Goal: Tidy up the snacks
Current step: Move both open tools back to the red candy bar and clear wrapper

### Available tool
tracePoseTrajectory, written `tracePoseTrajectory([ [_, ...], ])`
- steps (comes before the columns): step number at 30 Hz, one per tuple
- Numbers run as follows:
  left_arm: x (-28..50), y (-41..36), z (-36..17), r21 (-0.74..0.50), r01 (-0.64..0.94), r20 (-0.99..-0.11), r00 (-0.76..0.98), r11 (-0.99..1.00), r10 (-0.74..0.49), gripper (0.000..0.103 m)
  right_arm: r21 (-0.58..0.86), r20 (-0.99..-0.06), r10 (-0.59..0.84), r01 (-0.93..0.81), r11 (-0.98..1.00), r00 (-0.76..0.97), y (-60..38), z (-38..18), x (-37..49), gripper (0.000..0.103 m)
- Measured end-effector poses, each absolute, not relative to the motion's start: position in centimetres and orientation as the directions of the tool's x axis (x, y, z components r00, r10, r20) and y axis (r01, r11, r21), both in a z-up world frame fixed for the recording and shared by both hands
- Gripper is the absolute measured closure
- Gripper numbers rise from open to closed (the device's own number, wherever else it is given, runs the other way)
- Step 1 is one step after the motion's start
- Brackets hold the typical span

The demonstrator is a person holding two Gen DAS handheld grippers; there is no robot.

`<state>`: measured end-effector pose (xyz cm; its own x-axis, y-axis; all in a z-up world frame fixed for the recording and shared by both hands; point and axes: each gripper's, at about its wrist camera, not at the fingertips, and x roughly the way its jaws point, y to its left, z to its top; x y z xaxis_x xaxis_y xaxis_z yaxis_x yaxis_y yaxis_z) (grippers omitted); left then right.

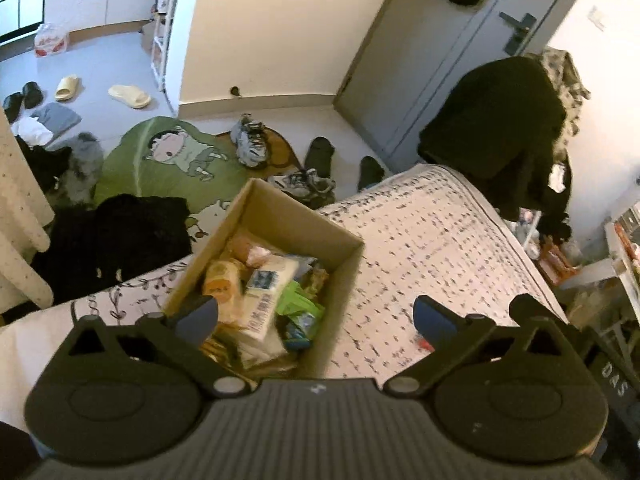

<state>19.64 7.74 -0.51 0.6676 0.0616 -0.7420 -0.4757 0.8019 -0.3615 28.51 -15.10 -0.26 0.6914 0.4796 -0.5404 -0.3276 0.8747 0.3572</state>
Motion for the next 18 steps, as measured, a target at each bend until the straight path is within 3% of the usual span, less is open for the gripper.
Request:
tracePoseTrajectory([
  [7,19.4,5.3,0.1,-0.339,-0.425,-0.715,0.696,0.839,0.064,0.000,0.328,-0.560,0.425,-0.281,0.902,0.711,-18.0,-0.6,28.7,0.000],
  [18,19.9,2.1,0.2,-0.324,-0.369,-0.699,0.714,0.871,0.043,0.000,0.256,-0.585,0.352,-0.245,0.935,0.731,-20.5,-0.9,28.1,0.000],
])
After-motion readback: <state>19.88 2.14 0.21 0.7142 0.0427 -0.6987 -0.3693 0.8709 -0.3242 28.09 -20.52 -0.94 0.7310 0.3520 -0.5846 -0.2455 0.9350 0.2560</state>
